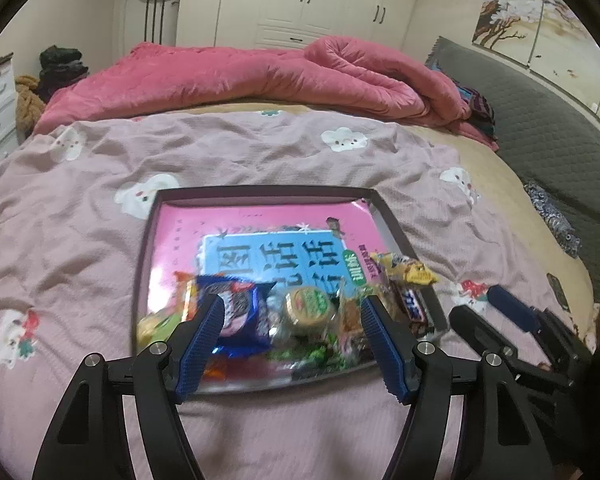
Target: Organize snacks
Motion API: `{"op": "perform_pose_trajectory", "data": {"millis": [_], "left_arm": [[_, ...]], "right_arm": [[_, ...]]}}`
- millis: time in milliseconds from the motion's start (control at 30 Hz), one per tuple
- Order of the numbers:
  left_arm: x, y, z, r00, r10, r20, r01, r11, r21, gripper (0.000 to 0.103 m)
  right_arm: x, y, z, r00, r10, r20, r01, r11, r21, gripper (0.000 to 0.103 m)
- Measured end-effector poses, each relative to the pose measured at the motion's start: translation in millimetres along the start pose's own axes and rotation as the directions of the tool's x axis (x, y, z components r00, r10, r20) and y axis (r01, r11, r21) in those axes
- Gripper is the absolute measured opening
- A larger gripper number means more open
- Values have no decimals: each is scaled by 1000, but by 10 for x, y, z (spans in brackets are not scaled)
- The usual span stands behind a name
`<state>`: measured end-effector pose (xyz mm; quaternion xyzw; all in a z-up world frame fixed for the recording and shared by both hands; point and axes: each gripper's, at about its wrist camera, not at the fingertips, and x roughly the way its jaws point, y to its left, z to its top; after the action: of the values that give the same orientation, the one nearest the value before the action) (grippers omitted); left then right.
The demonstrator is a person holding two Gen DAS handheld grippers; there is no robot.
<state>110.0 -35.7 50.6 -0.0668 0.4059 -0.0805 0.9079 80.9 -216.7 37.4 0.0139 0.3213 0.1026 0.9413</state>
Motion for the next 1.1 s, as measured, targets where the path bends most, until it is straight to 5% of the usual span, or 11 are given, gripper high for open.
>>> {"op": "perform_pose_trajectory", "data": {"millis": [400, 767, 1100], "left_arm": [[-291, 134, -532, 997, 69, -46, -69, 998, -9, 77], [-363, 119, -952, 990, 92, -111, -93, 996, -5, 83], [-485, 196, -1094, 990, 93, -102, -97, 995, -34, 83]], "right_arm": [[-414, 244, -304, 997, -64, 38, 66, 997, -46, 90], [-491, 228, -695, 995, -59, -80, 60, 998, 3, 95], [-522, 309, -777, 994, -66, -81, 65, 998, -18, 97]]}}
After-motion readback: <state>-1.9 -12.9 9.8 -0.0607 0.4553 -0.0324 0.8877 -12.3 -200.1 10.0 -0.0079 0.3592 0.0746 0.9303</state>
